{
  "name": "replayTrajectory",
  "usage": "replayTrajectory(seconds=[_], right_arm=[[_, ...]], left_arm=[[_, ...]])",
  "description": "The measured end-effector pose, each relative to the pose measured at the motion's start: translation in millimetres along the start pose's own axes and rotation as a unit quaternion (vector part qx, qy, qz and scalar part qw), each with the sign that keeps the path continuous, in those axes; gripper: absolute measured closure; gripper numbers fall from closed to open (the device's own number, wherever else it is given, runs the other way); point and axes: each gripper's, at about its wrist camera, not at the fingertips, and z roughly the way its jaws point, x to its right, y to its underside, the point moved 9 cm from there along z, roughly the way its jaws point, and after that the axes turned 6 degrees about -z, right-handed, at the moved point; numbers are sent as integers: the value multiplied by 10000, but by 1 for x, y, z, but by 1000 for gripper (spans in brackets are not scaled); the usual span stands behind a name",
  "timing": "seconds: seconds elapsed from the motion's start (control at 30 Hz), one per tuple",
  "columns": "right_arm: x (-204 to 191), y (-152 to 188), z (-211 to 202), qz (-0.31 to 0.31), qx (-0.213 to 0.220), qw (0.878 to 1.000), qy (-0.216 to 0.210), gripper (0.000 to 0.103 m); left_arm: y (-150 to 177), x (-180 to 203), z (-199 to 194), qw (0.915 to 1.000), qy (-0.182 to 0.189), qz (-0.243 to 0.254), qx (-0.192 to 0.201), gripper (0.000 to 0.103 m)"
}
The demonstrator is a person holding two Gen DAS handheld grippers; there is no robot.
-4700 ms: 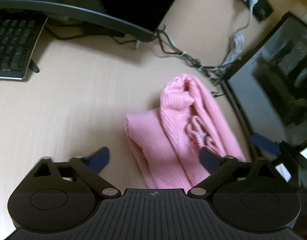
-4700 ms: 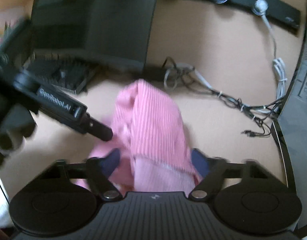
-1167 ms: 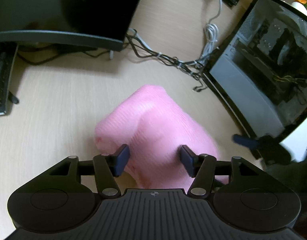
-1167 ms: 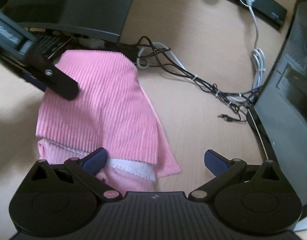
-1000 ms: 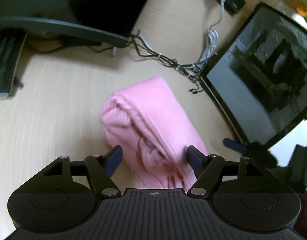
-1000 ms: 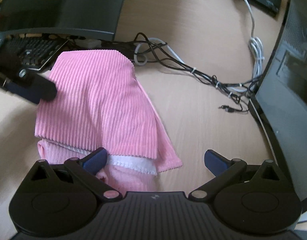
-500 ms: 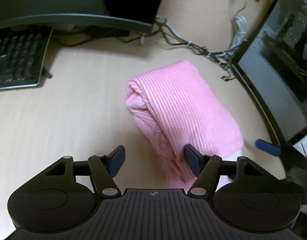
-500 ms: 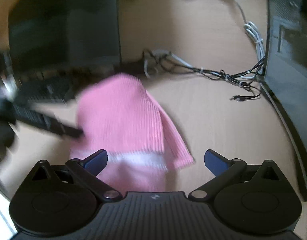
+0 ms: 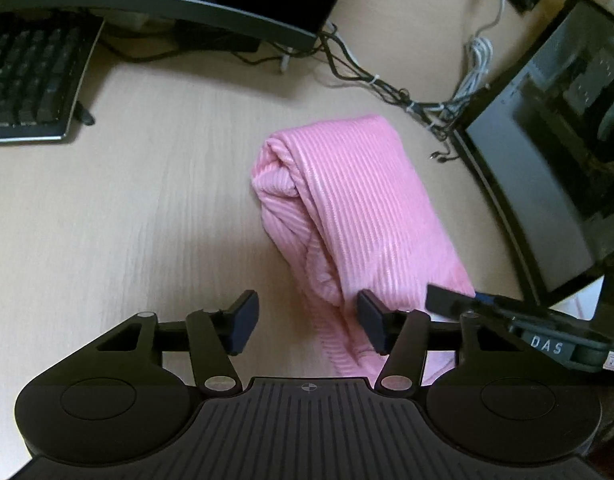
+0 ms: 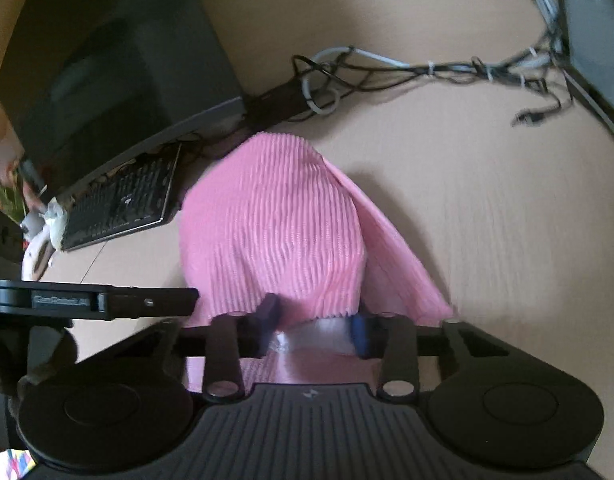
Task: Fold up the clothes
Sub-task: 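Grasp the roll end with the right gripper and tuck it under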
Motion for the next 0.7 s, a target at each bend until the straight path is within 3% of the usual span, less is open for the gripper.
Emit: replayTrajectory(seconds=[0.13, 0.27, 0.37, 0.43, 0.47, 0.53, 0.6, 0.7], right_arm=[[4, -32, -10, -323, 177, 9987, 358, 80], [19, -42, 3, -967, 55, 9876, 1239, 81], [36, -34, 27, -1487, -414, 9700, 1877, 80], [44, -33, 31, -1584, -586, 9640, 2055, 78], [45, -36, 27, -1535, -572, 9659, 2005, 76], [44, -47, 15, -1428, -420, 9723, 1803, 54], [33, -61, -2, -1633, -18, 9748, 1519, 41], [11, -67, -18, -2054, 374, 9723, 1046, 41]], left_arm=[[-5, 5, -3, 9988, 429, -247, 14, 50], [-14, 26, -1, 9971, 753, -44, 128, 50], [-13, 34, 12, 9976, 676, 137, 97, 47], [-11, 34, 23, 9982, 520, 280, 28, 47], [-9, 32, 28, 9987, 385, 332, -4, 47], [-3, 26, 33, 9993, 176, 310, -88, 48], [-1, 25, 29, 9994, 229, 232, -118, 48], [-9, 21, 9, 9993, 278, 198, 131, 44]])
